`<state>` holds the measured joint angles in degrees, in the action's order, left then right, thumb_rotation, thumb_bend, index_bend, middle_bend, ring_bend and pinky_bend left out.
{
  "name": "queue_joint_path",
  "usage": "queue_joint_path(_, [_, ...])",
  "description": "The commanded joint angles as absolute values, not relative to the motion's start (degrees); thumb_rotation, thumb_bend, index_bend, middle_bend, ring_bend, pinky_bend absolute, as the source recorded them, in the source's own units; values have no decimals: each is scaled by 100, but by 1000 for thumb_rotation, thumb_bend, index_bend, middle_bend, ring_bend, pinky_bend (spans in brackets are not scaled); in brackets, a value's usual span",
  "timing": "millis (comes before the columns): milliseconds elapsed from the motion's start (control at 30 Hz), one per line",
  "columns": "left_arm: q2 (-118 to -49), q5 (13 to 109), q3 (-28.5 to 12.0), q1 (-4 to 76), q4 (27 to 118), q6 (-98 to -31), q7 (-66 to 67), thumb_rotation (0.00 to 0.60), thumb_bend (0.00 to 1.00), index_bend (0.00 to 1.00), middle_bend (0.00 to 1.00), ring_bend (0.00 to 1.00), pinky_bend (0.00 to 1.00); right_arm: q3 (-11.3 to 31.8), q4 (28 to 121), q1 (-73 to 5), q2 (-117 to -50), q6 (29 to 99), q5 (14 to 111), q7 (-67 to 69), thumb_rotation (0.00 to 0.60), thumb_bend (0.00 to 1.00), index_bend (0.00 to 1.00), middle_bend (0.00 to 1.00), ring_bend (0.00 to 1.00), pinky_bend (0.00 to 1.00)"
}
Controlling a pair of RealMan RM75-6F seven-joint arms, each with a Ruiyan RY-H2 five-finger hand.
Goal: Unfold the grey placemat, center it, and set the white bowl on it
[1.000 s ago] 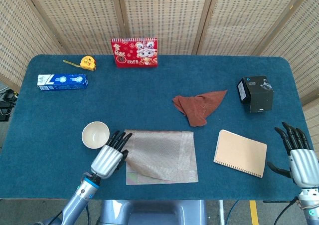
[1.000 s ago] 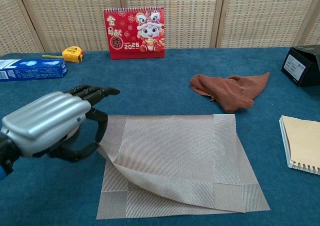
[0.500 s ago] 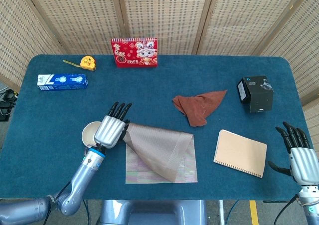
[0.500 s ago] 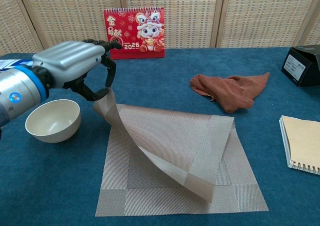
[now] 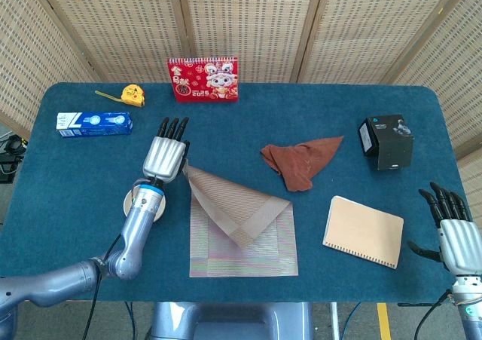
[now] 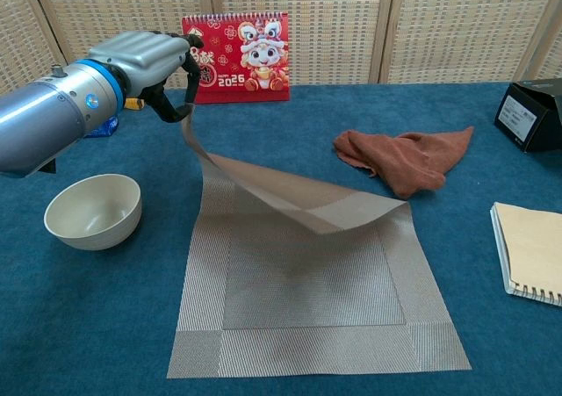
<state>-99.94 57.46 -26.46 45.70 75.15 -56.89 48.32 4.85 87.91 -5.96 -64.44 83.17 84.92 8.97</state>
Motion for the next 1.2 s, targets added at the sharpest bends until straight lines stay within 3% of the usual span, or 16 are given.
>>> queue_joint_path(33, [-10125,5605,-2724,4769,7251,-5757,4845,600,469,590,0,0,0,482,8778,-601,-6457,8304,8486,879,600,98,143,0,0,0])
queue_joint_path(367, [-10652,5132,-2722,5354,6561,-6230,5605,600,470,585,0,0,0,437,8775,-625,-6490,8239,8529,850,600,99,143,0,0,0])
queue_joint_path(567, [-10808,4951,-2593,5557,6176,-6256,5948,600,465,484,0,0,0,431,8767,-632,-6486,8207,8515,894,600,99,143,0,0,0])
queue_joint_path(900, [-10907,4749,-2479,5667,5853,-6290,6001,600,464,482,0,0,0,405,8788,-631,-6478,8231,8584,922,600,99,143,0,0,0])
queue_joint_path(1000, [-10914,4737,-2456,5697,5819,-6308,6014,600,463,396,0,0,0,402,8794,-629,-6476,8238,8591,917,600,98,143,0,0,0])
queue_joint_path(1200, [-10896,4766,-2393,5730,5838,-6402,5937,600,412,40,0,0,0,404,8799,-630,-6473,8235,8580,918,600,99,143,0,0,0])
